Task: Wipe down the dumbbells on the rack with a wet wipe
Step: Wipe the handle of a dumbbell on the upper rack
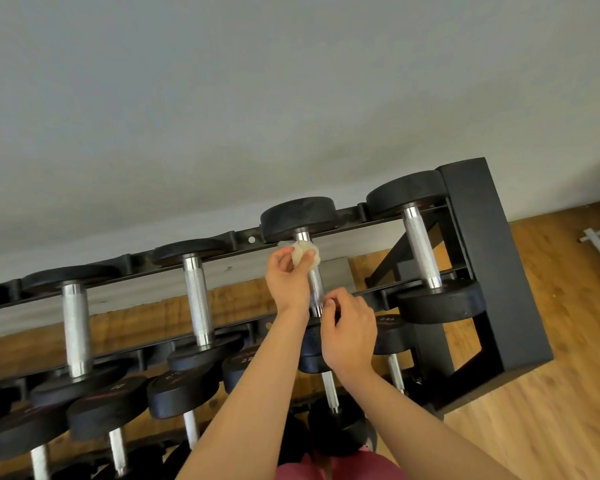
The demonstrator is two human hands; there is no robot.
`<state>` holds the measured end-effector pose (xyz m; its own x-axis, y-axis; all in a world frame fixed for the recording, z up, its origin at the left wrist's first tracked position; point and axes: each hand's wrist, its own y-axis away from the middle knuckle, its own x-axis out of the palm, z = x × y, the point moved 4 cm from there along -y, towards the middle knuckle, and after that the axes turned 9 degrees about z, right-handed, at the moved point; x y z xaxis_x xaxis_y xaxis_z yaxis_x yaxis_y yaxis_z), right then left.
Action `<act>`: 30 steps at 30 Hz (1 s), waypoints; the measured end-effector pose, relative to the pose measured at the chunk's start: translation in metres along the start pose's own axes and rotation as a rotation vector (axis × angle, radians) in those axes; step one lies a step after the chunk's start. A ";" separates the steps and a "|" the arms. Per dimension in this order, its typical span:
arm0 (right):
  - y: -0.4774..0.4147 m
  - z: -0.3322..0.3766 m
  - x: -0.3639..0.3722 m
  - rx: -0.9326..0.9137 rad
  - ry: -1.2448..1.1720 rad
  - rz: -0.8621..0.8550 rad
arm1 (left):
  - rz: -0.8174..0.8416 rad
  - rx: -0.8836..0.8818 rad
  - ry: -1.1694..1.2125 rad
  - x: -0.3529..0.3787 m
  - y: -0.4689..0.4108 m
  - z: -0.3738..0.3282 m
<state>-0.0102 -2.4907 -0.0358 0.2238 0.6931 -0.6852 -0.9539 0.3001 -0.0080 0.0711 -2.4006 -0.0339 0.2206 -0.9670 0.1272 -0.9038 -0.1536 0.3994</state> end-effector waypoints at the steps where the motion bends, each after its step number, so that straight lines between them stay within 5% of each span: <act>1: 0.000 0.000 0.000 -0.001 0.001 0.001 | -0.009 -0.016 -0.021 0.001 -0.003 0.001; 15: 0.001 0.001 -0.001 0.000 -0.015 0.002 | -0.011 -0.158 0.033 0.013 -0.023 0.004; 20: 0.002 0.001 -0.002 -0.005 -0.025 -0.005 | -0.124 -0.103 0.034 0.001 -0.024 0.002; 26: 0.001 0.002 -0.001 -0.002 -0.024 0.002 | 0.029 -0.130 0.004 0.008 -0.027 0.000; 30: 0.001 0.001 -0.001 -0.009 -0.017 0.014 | -0.052 -0.103 -0.011 0.000 -0.030 0.003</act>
<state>-0.0107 -2.4905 -0.0349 0.2133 0.7084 -0.6728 -0.9587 0.2844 -0.0045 0.0977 -2.3967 -0.0484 0.2615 -0.9606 0.0947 -0.8489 -0.1821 0.4962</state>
